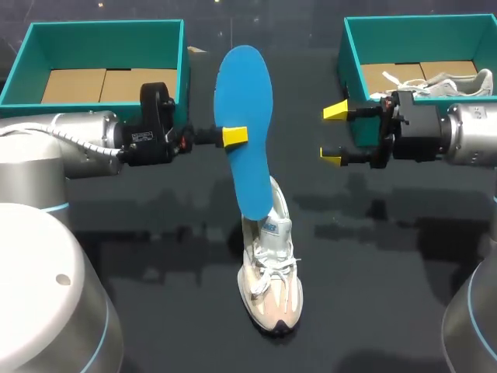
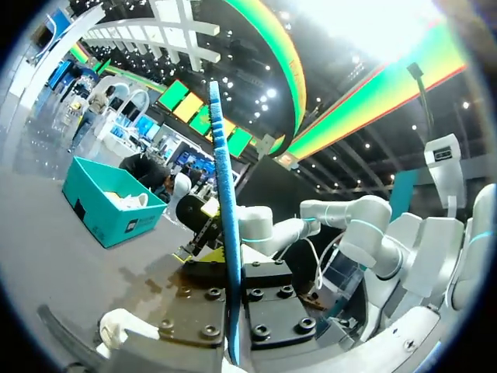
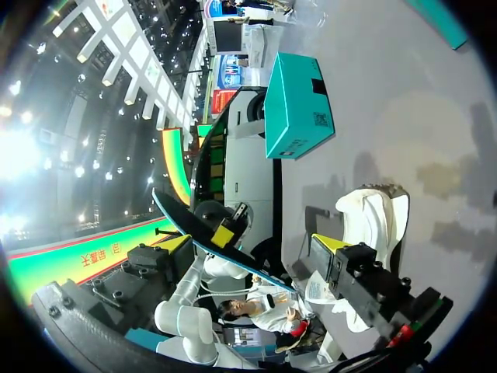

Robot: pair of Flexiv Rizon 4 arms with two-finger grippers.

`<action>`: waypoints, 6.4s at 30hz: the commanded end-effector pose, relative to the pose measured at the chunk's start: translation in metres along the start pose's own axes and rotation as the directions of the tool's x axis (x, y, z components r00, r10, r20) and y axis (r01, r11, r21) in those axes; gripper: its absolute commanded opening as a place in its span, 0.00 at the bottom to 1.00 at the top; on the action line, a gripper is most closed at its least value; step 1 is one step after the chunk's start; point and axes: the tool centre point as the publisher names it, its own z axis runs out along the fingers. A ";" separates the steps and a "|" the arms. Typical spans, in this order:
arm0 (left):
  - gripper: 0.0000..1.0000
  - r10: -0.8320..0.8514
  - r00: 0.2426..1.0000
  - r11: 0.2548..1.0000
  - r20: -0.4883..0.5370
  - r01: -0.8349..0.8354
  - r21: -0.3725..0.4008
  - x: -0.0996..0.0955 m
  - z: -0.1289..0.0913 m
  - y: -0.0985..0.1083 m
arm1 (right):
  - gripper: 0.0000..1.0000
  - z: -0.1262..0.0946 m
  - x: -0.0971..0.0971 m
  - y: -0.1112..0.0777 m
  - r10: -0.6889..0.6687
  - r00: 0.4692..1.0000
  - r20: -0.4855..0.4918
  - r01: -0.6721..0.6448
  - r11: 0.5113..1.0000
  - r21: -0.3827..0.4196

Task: Take the shoe out of the shoebox, open the shoe tongue, remove and reinsert the insole, then place the shoe into the shoebox

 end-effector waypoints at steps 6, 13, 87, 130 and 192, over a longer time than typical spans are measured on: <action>0.00 -0.325 0.945 0.944 -0.032 0.326 0.050 -0.001 -0.002 -0.003 | 1.00 0.001 0.000 -0.001 0.001 1.000 0.003 -0.001 1.000 -0.001; 0.00 -0.462 0.887 0.885 0.016 0.460 0.067 -0.001 -0.004 0.002 | 1.00 0.001 0.000 -0.001 0.001 1.000 0.003 -0.001 1.000 -0.001; 0.00 -0.823 0.562 0.568 0.084 0.817 0.095 -0.044 0.006 0.020 | 1.00 0.046 0.091 -0.020 -0.154 0.211 0.965 0.247 0.964 0.100; 0.00 -0.823 0.562 0.568 0.084 0.817 0.095 -0.044 0.006 0.020 | 1.00 0.093 0.109 -0.030 -0.153 -0.023 0.988 0.282 0.947 0.153; 0.00 -0.823 0.562 0.568 0.084 0.817 0.095 -0.044 0.006 0.020 | 1.00 -0.002 0.052 -0.021 -0.093 0.879 0.468 0.137 0.989 -0.062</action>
